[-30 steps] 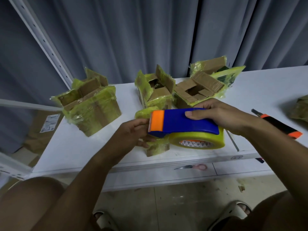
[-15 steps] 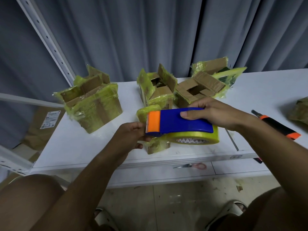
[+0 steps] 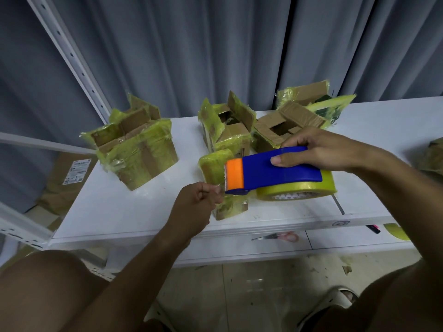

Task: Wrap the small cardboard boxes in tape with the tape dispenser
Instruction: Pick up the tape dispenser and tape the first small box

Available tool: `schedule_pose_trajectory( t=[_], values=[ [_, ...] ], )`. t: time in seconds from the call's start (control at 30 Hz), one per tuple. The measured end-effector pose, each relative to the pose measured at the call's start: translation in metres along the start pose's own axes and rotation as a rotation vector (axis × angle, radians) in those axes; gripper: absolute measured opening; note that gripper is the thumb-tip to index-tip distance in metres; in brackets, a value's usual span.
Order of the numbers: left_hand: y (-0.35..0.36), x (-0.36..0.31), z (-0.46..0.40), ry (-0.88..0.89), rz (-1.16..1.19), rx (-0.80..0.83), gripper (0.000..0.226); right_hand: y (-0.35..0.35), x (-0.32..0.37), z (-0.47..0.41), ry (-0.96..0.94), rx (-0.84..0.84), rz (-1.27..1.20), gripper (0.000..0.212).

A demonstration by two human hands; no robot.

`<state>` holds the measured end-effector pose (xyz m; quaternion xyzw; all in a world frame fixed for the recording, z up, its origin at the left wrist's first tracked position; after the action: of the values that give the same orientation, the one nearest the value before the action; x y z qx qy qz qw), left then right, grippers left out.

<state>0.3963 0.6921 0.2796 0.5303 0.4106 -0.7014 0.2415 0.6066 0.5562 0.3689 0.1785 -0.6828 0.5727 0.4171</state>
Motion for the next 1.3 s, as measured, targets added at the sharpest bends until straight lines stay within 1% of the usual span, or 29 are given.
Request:
schedule_pose_trajectory(
  t=[0.07, 0.1, 0.2, 0.23, 0.33, 0.4, 0.47, 0.63, 0.73, 0.8, 0.9, 1.03, 1.1, 1.13, 1.2, 1.23, 1.27, 1.3],
  values=[
    [0.002, 0.004, 0.002, 0.018, -0.007, -0.034, 0.014, -0.005, -0.002, 0.001, 0.014, 0.022, 0.000, 0.091],
    [0.004, 0.005, 0.003, 0.026, -0.013, -0.043, 0.014, -0.007, -0.004, 0.002, 0.019, 0.032, -0.001, 0.089],
    [0.008, 0.006, 0.007, 0.062, -0.054, -0.067, 0.012, -0.010, -0.007, 0.003, 0.027, 0.055, -0.004, 0.068],
    [0.008, 0.006, 0.006, 0.069, -0.064, -0.077, 0.013, -0.011, -0.007, 0.003, 0.029, 0.068, -0.002, 0.067],
    [-0.002, 0.008, 0.002, 0.071, -0.093, -0.129, 0.017, -0.017, -0.008, 0.003, 0.027, 0.074, 0.009, 0.082],
    [-0.012, 0.010, -0.002, 0.077, -0.100, -0.155, 0.017, -0.023, -0.012, 0.003, 0.022, 0.039, 0.015, 0.081],
    [-0.015, 0.013, -0.002, 0.080, -0.122, -0.128, 0.019, -0.025, -0.016, 0.005, 0.020, 0.035, 0.010, 0.082],
    [-0.007, 0.019, 0.001, 0.069, -0.157, -0.082, 0.020, -0.015, -0.023, 0.005, 0.029, 0.058, 0.064, 0.095],
    [-0.005, 0.021, 0.001, 0.094, -0.174, -0.088, 0.016, -0.014, -0.024, 0.004, 0.019, 0.047, 0.075, 0.096],
    [-0.003, 0.022, 0.001, 0.098, -0.170, -0.098, 0.010, -0.013, -0.023, 0.004, 0.017, 0.037, 0.087, 0.091],
    [-0.001, 0.023, -0.001, 0.127, -0.201, -0.115, 0.008, -0.008, -0.024, 0.002, 0.026, 0.029, 0.128, 0.072],
    [0.003, 0.021, 0.001, 0.200, -0.279, -0.151, 0.013, -0.003, -0.027, -0.001, 0.033, 0.027, 0.155, 0.065],
    [0.005, 0.020, 0.001, 0.194, -0.268, -0.146, 0.008, -0.002, -0.026, -0.002, 0.035, 0.026, 0.156, 0.060],
    [0.006, 0.020, -0.001, 0.166, -0.232, -0.136, 0.011, -0.001, -0.026, -0.003, 0.035, 0.025, 0.158, 0.056],
    [0.004, 0.021, -0.006, 0.080, -0.173, -0.121, 0.031, -0.001, -0.027, -0.003, 0.039, 0.018, 0.158, 0.053],
    [0.004, 0.022, -0.009, 0.058, -0.187, -0.118, 0.036, 0.000, -0.027, -0.003, 0.041, 0.016, 0.158, 0.052],
    [0.003, 0.023, -0.011, 0.066, -0.218, -0.123, 0.037, 0.000, -0.027, -0.003, 0.041, 0.016, 0.159, 0.052],
    [0.002, 0.024, -0.013, 0.121, -0.261, -0.151, 0.037, 0.000, -0.028, -0.003, 0.040, 0.015, 0.159, 0.051]
  ],
)
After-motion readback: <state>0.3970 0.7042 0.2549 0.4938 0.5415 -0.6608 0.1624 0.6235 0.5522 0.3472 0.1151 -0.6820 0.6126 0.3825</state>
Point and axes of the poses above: each hand's wrist, its own z-axis away from the middle knuckle, its own y-axis out of the palm, x = y × z, the point moved 4 cm from there along -z, towards the middle knuckle, and after that the axes turned 9 degrees about -x, right-handed, at the moved point
